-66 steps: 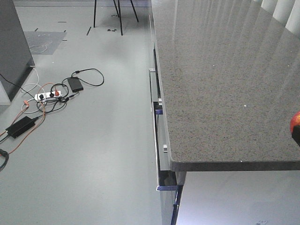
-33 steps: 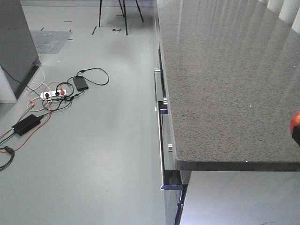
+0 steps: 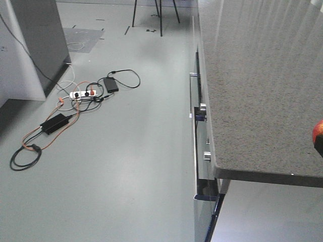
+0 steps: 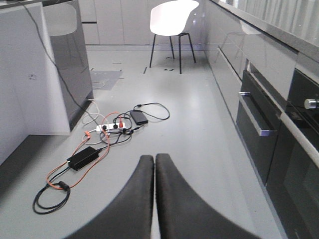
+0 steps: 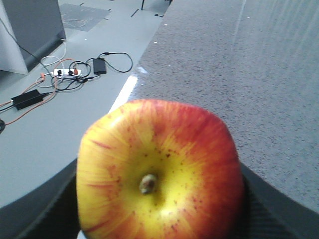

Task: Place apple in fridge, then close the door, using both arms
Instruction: 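Drive the base away from the counter, holding the apple in the right gripper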

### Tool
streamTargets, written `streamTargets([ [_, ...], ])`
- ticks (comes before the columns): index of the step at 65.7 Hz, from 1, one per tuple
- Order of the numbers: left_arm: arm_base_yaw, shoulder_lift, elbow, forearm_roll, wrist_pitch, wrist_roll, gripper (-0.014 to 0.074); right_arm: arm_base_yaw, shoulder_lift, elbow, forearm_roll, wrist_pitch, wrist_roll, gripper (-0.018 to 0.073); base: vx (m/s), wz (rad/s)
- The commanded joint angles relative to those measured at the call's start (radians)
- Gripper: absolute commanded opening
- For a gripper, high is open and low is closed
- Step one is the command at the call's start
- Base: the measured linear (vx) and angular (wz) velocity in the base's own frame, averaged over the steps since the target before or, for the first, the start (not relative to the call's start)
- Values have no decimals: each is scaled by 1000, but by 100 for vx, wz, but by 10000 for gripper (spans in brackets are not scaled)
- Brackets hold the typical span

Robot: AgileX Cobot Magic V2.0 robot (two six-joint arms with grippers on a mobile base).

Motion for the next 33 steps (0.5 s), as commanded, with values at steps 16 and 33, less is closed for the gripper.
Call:
streamTargets([
  [16, -7, -15, 19, -9, -73, -3, -6, -1, -3, -28, 4, -86, -5, 188, -5, 27],
  [33, -7, -15, 19, -9, -73, -3, -6, -1, -3, -28, 4, -86, -5, 188, -4, 42],
])
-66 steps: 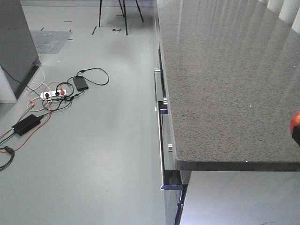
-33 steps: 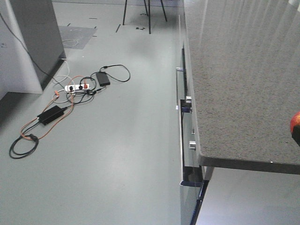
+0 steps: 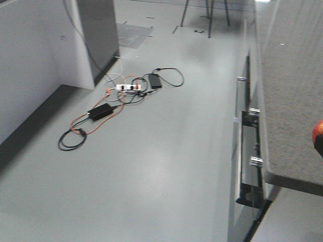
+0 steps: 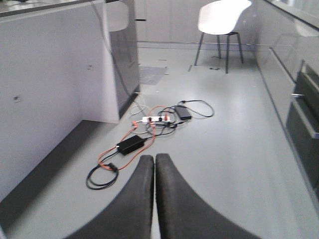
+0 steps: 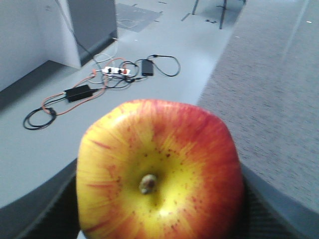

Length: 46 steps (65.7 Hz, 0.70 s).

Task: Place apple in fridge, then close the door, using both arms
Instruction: 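Drive the base away from the counter, holding the apple in the right gripper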

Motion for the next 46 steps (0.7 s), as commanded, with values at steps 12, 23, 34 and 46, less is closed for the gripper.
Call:
streamTargets([
  [12, -7, -15, 19, -9, -73, -3, -6, -1, -3, -28, 4, -88, -5, 188, -3, 40],
  [23, -7, -15, 19, -9, -73, -3, -6, -1, -3, -28, 4, -89, -5, 188, -1, 28],
  [34, -7, -15, 19, -9, -73, -3, -6, -1, -3, -28, 4, -89, -5, 188, 1, 24],
  [46, -7, -15, 19, -9, -73, -3, -6, -1, -4, -28, 4, -89, -5, 188, 3, 34],
])
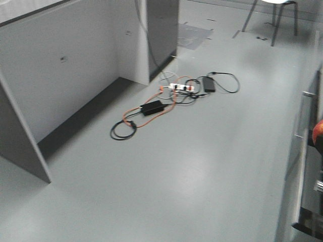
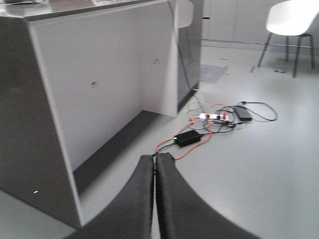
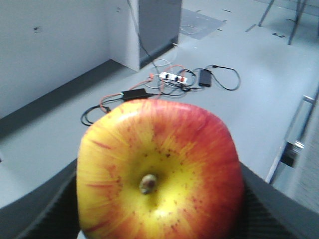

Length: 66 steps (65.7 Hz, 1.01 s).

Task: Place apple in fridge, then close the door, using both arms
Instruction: 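Drive the base away from the counter, holding the apple in the right gripper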

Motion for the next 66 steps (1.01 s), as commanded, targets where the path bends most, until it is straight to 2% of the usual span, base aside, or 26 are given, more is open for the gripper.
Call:
streamTargets([
  [1, -7, -15, 19, -9, -73, -3, -6, -1, -4, -28, 5, -89, -5, 188, 4, 44],
  [66, -7, -15, 19, -9, -73, -3, -6, -1, -4, -28, 5, -89, -6, 188, 6, 51],
])
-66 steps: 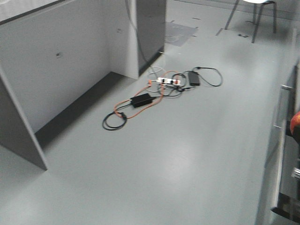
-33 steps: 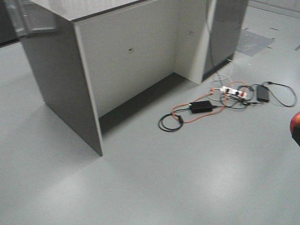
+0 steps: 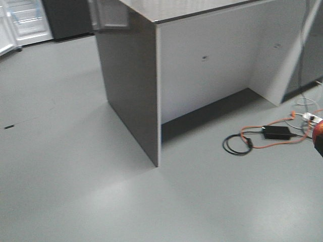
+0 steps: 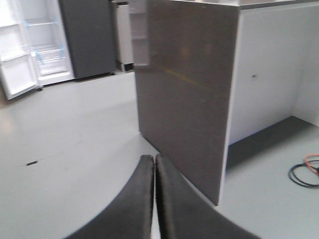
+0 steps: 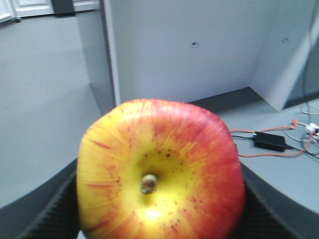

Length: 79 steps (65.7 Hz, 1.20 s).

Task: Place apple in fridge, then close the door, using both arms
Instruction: 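Drive the base away from the counter, holding the apple in the right gripper, then drive toward the open refrigerator, keeping the apple in the right gripper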

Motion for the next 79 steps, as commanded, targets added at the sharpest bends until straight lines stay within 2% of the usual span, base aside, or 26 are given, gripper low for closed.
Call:
streamTargets([
  [1, -7, -15, 19, -9, -73, -3, -6, -1, -4, -28, 7, -88, -6, 188, 6, 46],
  [79, -7, -15, 19, -9, -73, -3, -6, -1, -3, -28, 7, -87, -6, 188, 5, 32],
])
